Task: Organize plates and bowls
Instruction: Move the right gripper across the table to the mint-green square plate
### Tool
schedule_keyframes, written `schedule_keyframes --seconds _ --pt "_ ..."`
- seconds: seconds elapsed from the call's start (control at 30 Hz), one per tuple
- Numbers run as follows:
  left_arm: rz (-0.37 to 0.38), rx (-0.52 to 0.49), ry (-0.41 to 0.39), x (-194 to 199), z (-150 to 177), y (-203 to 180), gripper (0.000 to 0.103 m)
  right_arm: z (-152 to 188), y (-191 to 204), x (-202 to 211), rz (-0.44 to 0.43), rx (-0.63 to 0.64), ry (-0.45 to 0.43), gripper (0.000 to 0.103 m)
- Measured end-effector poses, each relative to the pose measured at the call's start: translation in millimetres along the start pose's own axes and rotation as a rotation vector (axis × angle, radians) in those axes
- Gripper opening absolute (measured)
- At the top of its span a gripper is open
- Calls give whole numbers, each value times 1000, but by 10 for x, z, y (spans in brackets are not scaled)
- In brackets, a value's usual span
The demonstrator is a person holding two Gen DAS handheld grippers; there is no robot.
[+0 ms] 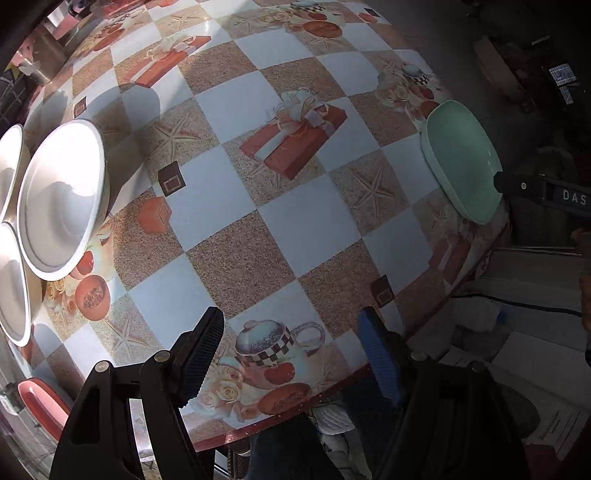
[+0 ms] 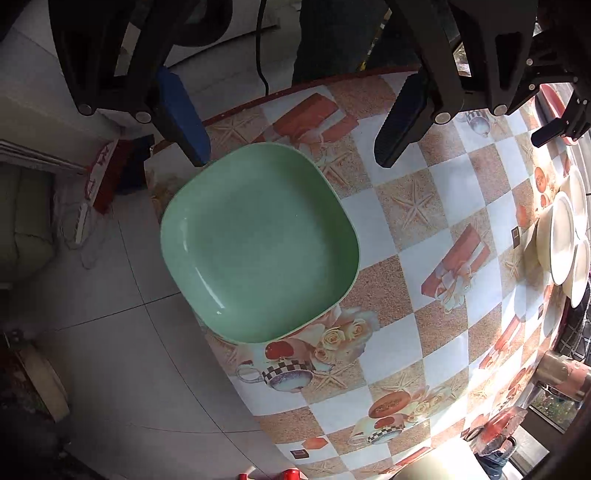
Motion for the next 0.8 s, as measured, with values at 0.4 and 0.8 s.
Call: schedule_keyframes --seconds 0.4,0.8 --pt "37 108 29 -222 -686 -793 78 -459 -559 -397 36 -12 -35 91" --pt "11 172 19 -421 -1126 -1080 78 -691 -286 -669 73 155 -4 91"
Point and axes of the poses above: each gripper's, at about its wrist camera, not at the fingertips, and x roughly against the way its jaws point, y to its left, z to its underside, the point moved 2 cm from there along -x, roughly the way its jaws point, and after that the axes turned 8 degrees about -z, right-handed, at the moved point
